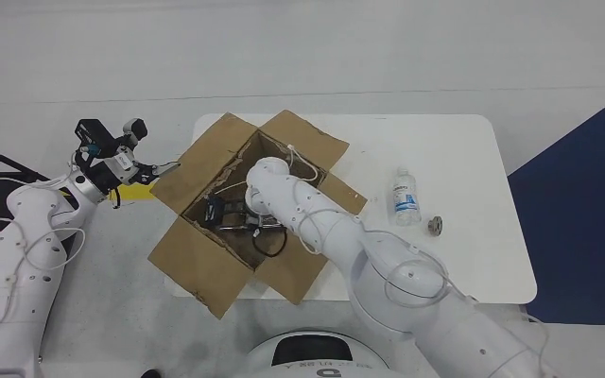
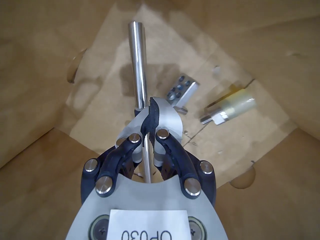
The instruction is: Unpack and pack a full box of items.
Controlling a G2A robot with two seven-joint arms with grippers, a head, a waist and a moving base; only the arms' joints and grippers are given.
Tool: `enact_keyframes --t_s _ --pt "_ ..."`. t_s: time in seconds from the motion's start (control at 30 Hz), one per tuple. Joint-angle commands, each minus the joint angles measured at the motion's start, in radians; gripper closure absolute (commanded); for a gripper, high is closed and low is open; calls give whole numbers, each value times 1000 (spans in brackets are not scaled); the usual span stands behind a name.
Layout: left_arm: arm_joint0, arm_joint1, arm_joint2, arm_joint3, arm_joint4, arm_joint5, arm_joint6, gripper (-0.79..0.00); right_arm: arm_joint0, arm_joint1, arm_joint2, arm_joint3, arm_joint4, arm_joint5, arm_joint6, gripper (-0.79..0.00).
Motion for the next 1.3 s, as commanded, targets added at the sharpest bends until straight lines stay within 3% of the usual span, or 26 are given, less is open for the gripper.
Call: enact_keyframes --t_s 0.0,0.13,0.33,0.37,0.43,0.5,0.6,0.73,1.07,1.27 --pt "0 0 0 0 0 0 0 -785 2 4 2 -3 -12 17 -28 0" --pt "0 0 0 0 0 0 0 -785 7 16 12 -2 -23 45 -74 0" --pt "0 0 0 0 0 0 0 -785 14 35 43 19 -20 182 -142 0" --pt "0 0 0 0 0 0 0 -785 15 38 48 21 -18 204 -145 -89" --pt "0 0 0 0 0 0 0 -785 16 42 56 20 -16 218 -152 -129" --pt "0 0 0 0 0 0 0 -785 16 47 62 18 -15 217 -161 -182" --pt "0 0 0 0 0 0 0 -785 11 51 70 24 -12 223 -168 -188" --pt "0 0 0 0 0 0 0 -785 3 53 82 44 0 221 -179 -252" --pt "0 0 0 0 0 0 0 -785 -10 48 101 79 22 171 -208 -268" --pt "0 0 0 0 0 0 0 -785 -13 45 111 102 28 192 -229 -262"
